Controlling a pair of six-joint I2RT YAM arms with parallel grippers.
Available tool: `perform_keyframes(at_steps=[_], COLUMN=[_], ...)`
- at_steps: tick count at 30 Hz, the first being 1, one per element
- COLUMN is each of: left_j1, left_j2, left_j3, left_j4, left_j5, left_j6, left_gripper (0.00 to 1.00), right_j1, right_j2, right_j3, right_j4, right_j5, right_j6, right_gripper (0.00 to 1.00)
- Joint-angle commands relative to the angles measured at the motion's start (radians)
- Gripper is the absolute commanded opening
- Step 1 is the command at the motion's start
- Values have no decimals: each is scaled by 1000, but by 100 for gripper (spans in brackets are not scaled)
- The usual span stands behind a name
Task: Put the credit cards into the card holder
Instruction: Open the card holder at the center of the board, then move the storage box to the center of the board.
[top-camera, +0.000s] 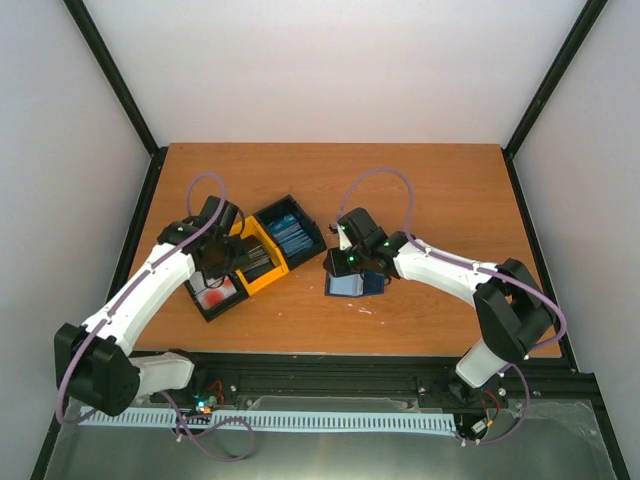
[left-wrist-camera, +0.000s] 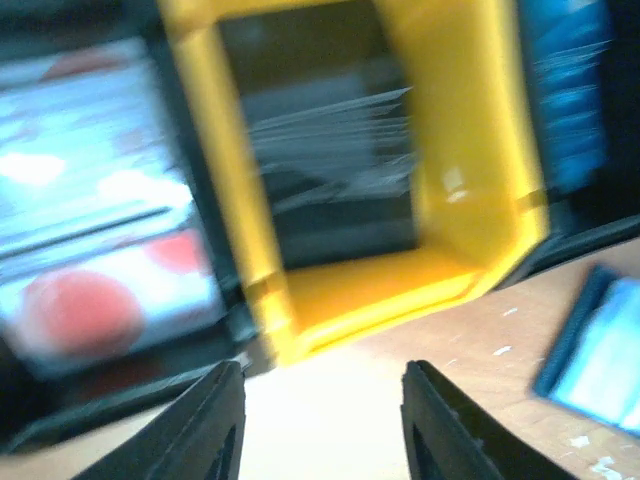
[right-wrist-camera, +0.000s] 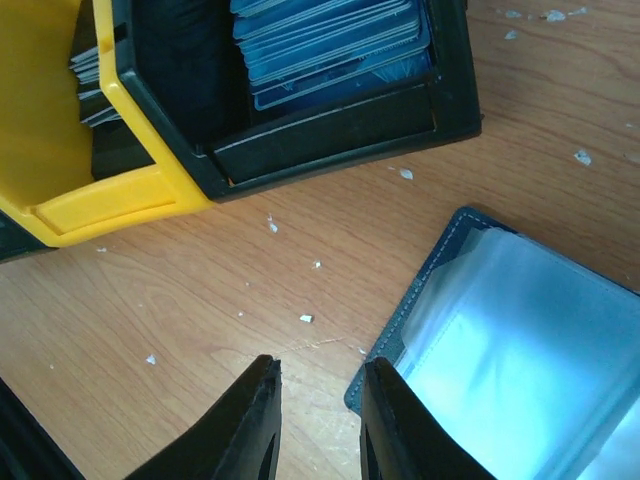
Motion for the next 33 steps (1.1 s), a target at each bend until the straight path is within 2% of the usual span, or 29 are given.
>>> perform_keyframes(at_steps=[1,4,8,15,23,33], left_j1=[2,5,5,11,28,29], left_j2=[-46,-74,-32,133,187,208], left_j3=[16,-72,-132,-59,-82,-116], left_j4=[-386,-379,-284,-109,-25,217], left_j5=[-88,-56,-23,-100,-151,-44], left_j6=[-247,-289,-296,-203,-126,82], left_gripper=[42,38,31,29,25,23], right_j1=[1,1,1,-4,-9,-7], right_j2=[-19,-15,-13,-41,-66,18], right_j3=[17,21,53,50,55,93], right_j4=[-48,-79,-150,-173,-187,-176], right_j5=[12,27,56,100,137,62], right_j6=[-43,-70,-113,-160,-155,-135], right_gripper=[23,23,23,23,23,20])
